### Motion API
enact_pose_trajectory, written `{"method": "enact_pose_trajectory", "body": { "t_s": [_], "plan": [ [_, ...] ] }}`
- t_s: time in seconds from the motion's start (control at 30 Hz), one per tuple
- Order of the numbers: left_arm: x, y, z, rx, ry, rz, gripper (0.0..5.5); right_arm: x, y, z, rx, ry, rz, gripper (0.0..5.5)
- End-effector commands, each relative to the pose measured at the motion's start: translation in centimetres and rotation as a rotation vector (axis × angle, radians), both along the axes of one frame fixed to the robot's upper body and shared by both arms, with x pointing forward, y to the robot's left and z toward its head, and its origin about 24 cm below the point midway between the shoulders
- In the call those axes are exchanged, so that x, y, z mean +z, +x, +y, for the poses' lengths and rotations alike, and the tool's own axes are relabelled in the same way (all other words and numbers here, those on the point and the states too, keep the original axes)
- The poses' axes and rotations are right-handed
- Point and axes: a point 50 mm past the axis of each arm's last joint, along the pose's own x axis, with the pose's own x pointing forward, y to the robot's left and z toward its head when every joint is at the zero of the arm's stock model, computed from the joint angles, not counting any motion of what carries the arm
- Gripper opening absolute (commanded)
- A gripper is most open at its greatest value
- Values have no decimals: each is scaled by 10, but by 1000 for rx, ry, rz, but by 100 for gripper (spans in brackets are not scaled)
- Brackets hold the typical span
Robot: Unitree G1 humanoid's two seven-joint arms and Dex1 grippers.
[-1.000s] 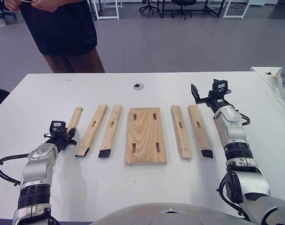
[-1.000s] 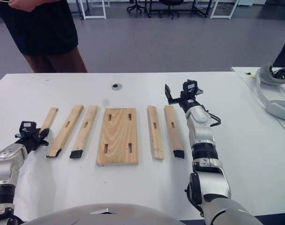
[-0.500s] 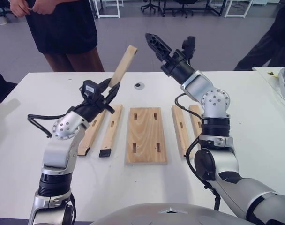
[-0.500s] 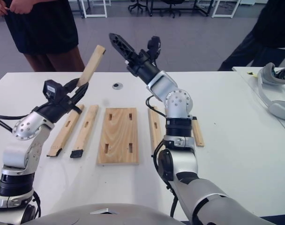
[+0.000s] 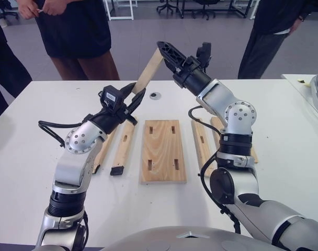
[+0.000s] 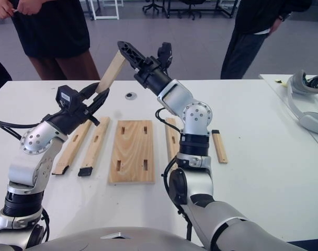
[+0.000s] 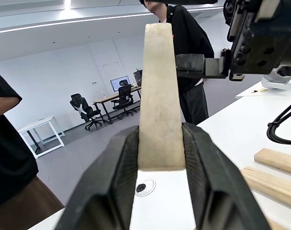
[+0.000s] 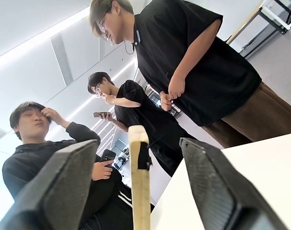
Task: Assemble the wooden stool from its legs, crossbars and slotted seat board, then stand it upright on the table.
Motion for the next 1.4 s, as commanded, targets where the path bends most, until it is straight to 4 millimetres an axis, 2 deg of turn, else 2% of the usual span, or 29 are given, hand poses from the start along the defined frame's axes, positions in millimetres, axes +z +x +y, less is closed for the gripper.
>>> {"method": "enact_pose_trajectory", "body": {
  "t_s": [0.03, 0.27, 0.43, 0.53, 0.57, 0.6, 0.67, 0.77, 0.8, 0.87, 0.93, 1.23, 1.4],
  "plan": [
    [1, -1, -1, -7, 17, -14, 130, 4, -1, 5, 22, -1, 4, 260],
    [1, -2, -3, -21, 35, -24, 130, 4, -1, 5, -1, -18, -10, 136],
    [-5, -1, -1, -8, 74, -8, 130, -1, -7, -2, -96, -136, -77, 53],
    [-14, 1, 2, 20, 83, 45, 130, -9, -16, -15, -170, -121, -50, 49],
    [-18, 1, 4, 33, 77, 66, 167, -13, -18, -25, -239, -130, -34, 49],
    [-21, 1, 6, 46, 69, 86, 177, -18, -19, -37, -326, -163, -26, 46],
    [-27, 0, 16, 92, 50, 115, 210, -31, -26, -68, -518, -331, -60, 42],
    [-28, 2, 34, 210, -11, 125, 277, -54, -50, -93, -670, -639, -149, 42],
    [-28, 4, 39, 251, -19, 121, 294, -60, -59, -97, -704, -688, -150, 42],
    [-29, 5, 48, 320, -41, 120, 305, -73, -74, -100, -756, -729, -111, 42],
    [-30, 6, 52, 354, -47, 127, 305, -86, -80, -100, -782, -744, -59, 42],
    [-27, 8, 54, 358, -41, 124, 305, -109, -84, -98, -781, -697, 95, 42],
    [-26, 8, 56, 357, -34, 123, 305, -116, -85, -100, -792, -728, 128, 42]
  ]
}}
